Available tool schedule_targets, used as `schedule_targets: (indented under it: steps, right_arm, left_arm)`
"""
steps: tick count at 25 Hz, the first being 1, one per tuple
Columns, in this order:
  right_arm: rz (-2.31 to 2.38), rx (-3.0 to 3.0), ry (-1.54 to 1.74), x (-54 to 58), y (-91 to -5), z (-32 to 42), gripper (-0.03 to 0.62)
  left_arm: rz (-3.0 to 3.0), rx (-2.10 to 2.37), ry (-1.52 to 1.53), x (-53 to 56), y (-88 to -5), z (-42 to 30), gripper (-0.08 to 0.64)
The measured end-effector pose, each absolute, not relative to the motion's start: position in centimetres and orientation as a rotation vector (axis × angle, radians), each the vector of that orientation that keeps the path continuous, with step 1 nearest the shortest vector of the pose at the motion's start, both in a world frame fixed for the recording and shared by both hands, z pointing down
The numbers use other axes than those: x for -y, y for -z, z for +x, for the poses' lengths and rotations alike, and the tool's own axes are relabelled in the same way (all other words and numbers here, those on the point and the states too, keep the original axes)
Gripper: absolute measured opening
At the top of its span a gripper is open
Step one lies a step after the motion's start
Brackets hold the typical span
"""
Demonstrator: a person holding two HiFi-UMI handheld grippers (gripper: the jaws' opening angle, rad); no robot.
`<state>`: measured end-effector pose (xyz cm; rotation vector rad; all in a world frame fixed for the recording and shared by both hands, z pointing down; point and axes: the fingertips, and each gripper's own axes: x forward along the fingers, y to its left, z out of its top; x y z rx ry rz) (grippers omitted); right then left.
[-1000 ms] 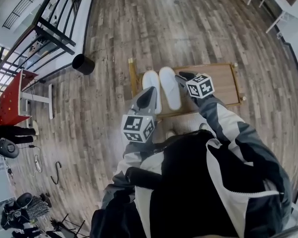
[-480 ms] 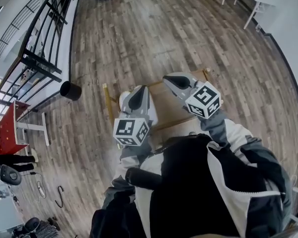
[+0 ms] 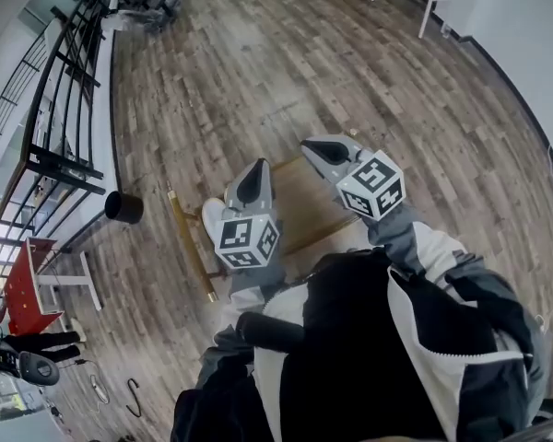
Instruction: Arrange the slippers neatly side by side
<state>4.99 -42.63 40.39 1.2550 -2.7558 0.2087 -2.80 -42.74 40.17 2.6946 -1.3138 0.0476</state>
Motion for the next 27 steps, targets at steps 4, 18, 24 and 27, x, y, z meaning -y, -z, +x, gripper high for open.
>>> schedule_targets:
  steps: [4,18,24,27]
  right_arm:
    - [1.278,2.702,-0.219,43.0,-41.5,6.5,0.002]
    - [1.287,2.677,-0.226,43.5,-42.0,7.9,0.002]
    - [1.29,2.674,-0.224,43.5,-42.2,7.9,0.002]
    - [1.291,2.674,-0.215,43.7,-41.9,7.5,0.002]
  left_arm:
    - [2.672,1.322,-0.068,43.7,-41.0,-1.2,0.002]
    - [2.658,1.298,-0.096,43.8,-41.8,0.4,0.002]
    - [2.659,1.28,-0.111,43.8,-42.3,0.7,0.001]
    - [2.662,1.276,-0.113,44.0,-42.2,0.5,0.001]
